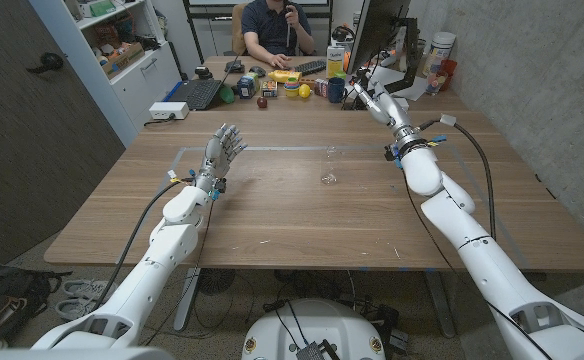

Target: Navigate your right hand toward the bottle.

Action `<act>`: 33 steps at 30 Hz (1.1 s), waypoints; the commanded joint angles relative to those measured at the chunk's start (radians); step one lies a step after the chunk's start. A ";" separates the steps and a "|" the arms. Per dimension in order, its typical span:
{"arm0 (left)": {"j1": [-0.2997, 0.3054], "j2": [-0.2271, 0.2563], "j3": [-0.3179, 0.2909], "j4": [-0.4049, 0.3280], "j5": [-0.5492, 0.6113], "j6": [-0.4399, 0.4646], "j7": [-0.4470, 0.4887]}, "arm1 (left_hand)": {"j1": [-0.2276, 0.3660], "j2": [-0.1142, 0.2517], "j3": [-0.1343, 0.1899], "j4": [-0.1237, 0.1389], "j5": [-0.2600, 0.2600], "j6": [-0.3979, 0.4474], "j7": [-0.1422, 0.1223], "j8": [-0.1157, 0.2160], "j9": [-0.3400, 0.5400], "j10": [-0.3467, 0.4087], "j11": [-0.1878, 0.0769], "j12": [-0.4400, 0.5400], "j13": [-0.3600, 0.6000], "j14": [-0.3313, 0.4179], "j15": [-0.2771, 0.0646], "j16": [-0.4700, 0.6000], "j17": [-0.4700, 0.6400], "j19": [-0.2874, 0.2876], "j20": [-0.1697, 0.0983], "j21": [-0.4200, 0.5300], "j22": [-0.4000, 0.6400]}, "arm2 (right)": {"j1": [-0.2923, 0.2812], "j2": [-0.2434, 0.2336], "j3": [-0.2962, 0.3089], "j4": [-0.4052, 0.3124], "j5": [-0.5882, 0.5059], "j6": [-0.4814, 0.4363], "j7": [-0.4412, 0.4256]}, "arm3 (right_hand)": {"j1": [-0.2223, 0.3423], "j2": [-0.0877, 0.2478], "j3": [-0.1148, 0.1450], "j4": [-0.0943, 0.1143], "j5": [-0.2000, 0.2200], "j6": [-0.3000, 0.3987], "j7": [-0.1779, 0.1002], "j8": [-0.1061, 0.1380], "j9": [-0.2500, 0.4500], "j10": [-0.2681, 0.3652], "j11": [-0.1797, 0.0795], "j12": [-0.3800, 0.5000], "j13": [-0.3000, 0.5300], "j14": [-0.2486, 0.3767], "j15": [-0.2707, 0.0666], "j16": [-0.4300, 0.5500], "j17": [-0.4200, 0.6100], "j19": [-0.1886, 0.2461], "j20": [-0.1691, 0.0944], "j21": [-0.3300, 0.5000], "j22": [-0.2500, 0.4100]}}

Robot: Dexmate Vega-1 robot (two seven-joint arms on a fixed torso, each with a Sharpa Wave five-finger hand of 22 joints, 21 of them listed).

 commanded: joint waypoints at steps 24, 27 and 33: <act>0.011 -0.003 -0.006 -0.012 0.003 0.007 0.013 | 0.001 0.095 -0.002 0.000 0.008 -0.001 0.009 0.007 0.004 0.008 0.001 0.005 0.005 0.003 0.002 0.004 0.003 0.010 -0.002 -0.009 0.002 | 0.082 -0.148 -0.293 -0.110 -0.400 -0.222 -0.020 | 0.117 -0.003 0.011 -0.071 0.009 0.006 -0.018 0.020 -0.001 -0.026 -0.043 0.009 -0.001 0.040 -0.033 0.008 -0.004 0.116 0.015 -0.027 -0.004; 0.011 -0.004 -0.007 -0.012 0.004 0.007 0.016 | 0.001 0.095 -0.003 0.000 0.008 -0.002 0.009 0.007 0.004 0.007 0.002 0.005 0.005 0.003 0.003 0.004 0.003 0.011 -0.002 -0.009 0.002 | 0.093 -0.154 -0.311 -0.106 -0.409 -0.219 -0.004 | 0.142 0.000 0.015 -0.087 0.010 0.024 -0.033 0.024 -0.001 -0.016 -0.052 0.013 -0.002 0.055 -0.041 0.012 -0.004 0.149 0.014 -0.028 -0.004; 0.013 -0.004 -0.007 -0.015 0.004 0.009 0.019 | 0.001 0.095 -0.003 0.000 0.008 -0.002 0.009 0.007 0.004 0.007 0.001 0.005 0.005 0.003 0.002 0.005 0.003 0.011 -0.002 -0.011 0.002 | 0.113 -0.170 -0.343 -0.107 -0.408 -0.215 0.082 | 0.160 -0.002 0.014 -0.100 0.009 0.051 -0.050 0.028 -0.002 -0.002 -0.061 0.016 -0.003 0.070 -0.055 0.013 -0.005 0.191 0.014 -0.030 -0.005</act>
